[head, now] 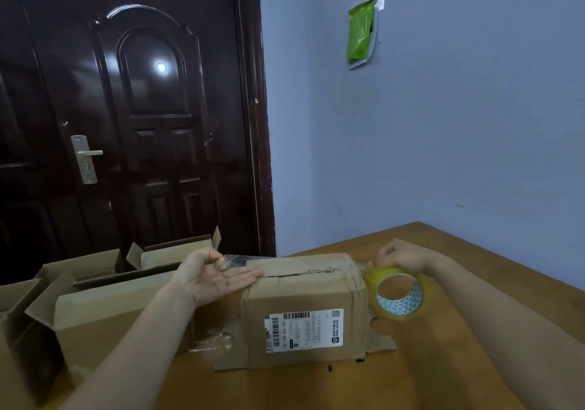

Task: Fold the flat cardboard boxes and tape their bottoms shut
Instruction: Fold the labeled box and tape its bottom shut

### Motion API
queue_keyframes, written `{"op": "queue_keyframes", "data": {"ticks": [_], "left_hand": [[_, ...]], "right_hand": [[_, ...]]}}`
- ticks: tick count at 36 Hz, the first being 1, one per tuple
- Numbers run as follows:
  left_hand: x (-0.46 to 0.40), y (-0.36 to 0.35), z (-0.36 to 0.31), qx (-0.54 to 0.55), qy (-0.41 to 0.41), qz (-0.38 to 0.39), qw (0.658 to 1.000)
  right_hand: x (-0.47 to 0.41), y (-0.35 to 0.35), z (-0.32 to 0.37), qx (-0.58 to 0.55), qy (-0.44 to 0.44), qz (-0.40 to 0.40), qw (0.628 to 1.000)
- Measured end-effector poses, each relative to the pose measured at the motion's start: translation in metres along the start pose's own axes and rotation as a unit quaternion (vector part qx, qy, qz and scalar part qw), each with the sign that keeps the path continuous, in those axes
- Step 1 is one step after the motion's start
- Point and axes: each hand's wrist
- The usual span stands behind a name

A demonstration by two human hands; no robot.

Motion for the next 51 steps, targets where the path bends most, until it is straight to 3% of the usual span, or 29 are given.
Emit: {"op": "queue_keyframes", "data": {"ticks": [19, 22, 30, 51], "left_hand": [[-0.01, -0.005, 0.022, 0.027, -0.021, 0.025, 0.999], [-0.012, -0.003, 0.026, 0.031, -0.047, 0.0, 0.998], [-0.004, -0.004, 0.038, -0.115, -0.14, -0.082, 0.98], [-0.014, -0.004, 0.03, -0.191, -0.198, -0.122, 0.954]], "right_hand": [[0.005, 0.004, -0.013, 0.072, -0.04, 0.015, 0.996], [0.008, 0.004, -0.017, 0.081, -0.041, 0.008, 0.996], [0.009, 0.001, -0.024, 0.072, -0.037, 0.005, 0.997], [0.007, 0.002, -0.026, 0.064, -0.026, 0.017, 0.997]]}}
Point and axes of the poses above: each hand's wrist, its own x-axis away from the middle knuckle, its own y-axis out of the back of the hand, z = x × y, and after that the axes turned 15 degrees about y, right-handed
